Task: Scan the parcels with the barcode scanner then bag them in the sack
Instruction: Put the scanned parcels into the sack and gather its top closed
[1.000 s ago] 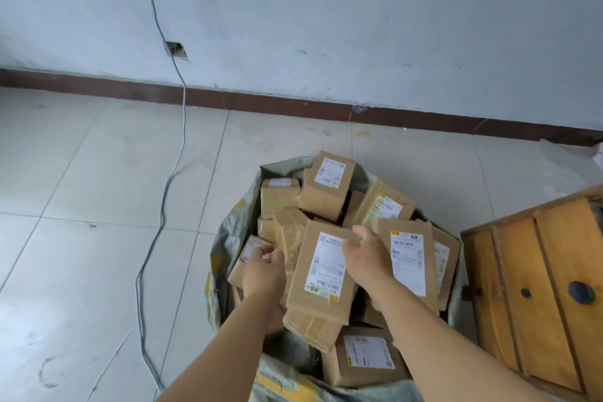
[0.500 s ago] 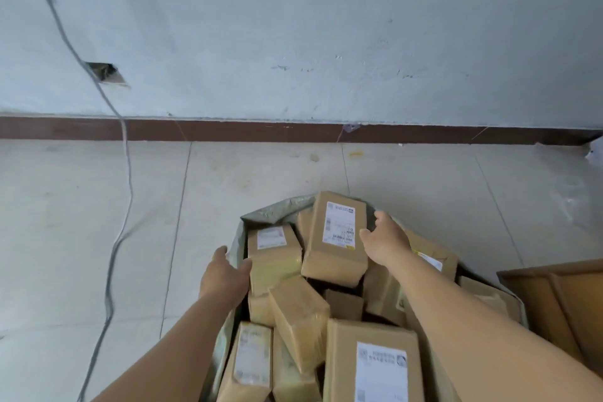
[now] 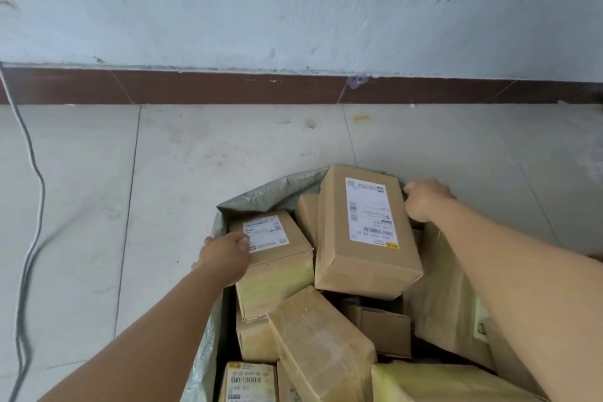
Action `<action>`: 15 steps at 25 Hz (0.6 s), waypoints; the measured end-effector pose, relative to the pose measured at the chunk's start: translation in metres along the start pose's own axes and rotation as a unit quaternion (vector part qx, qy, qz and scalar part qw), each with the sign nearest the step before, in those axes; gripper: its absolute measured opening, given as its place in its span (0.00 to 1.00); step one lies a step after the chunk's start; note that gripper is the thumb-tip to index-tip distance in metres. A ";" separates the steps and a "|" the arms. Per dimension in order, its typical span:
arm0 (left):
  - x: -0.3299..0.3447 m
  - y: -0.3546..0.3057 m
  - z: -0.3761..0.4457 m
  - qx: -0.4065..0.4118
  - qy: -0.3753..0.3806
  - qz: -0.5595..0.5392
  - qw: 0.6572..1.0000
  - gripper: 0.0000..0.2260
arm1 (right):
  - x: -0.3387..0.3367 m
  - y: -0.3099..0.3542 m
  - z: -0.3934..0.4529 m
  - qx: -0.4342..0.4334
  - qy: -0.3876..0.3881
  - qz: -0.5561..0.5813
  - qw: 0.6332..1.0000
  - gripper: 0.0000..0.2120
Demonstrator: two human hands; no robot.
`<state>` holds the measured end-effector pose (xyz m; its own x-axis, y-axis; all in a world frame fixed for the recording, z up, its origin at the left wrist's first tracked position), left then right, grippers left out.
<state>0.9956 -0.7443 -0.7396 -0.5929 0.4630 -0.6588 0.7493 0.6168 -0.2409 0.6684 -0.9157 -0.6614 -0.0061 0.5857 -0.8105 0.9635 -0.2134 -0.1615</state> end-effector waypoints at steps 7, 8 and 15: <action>-0.014 0.018 0.006 -0.071 -0.127 -0.064 0.987 0.10 | 0.022 -0.016 0.020 -0.027 0.072 -0.085 0.993 0.18; -0.023 0.018 -0.004 -0.075 -0.157 -0.103 0.979 0.08 | 0.016 -0.017 0.016 -0.029 0.050 -0.061 0.996 0.16; -0.016 0.031 -0.026 -0.122 -0.070 -0.076 0.987 0.23 | -0.050 -0.032 -0.027 -0.064 -0.135 0.061 0.987 0.16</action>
<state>1.0209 -0.7162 -0.7184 -0.6335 0.2724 -0.7242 0.5515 0.8155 -0.1757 0.6446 -0.9169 -0.6010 0.0575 0.3284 -0.9428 0.9873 -0.1586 0.0049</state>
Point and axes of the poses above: each hand's wrist, its own z-axis towards the middle knuckle, its own x-axis out of the palm, y = z × x, the point moved 8 cm from there along z, towards the middle knuckle, and after that the axes turned 9 degrees about z, right-handed, at the moved point
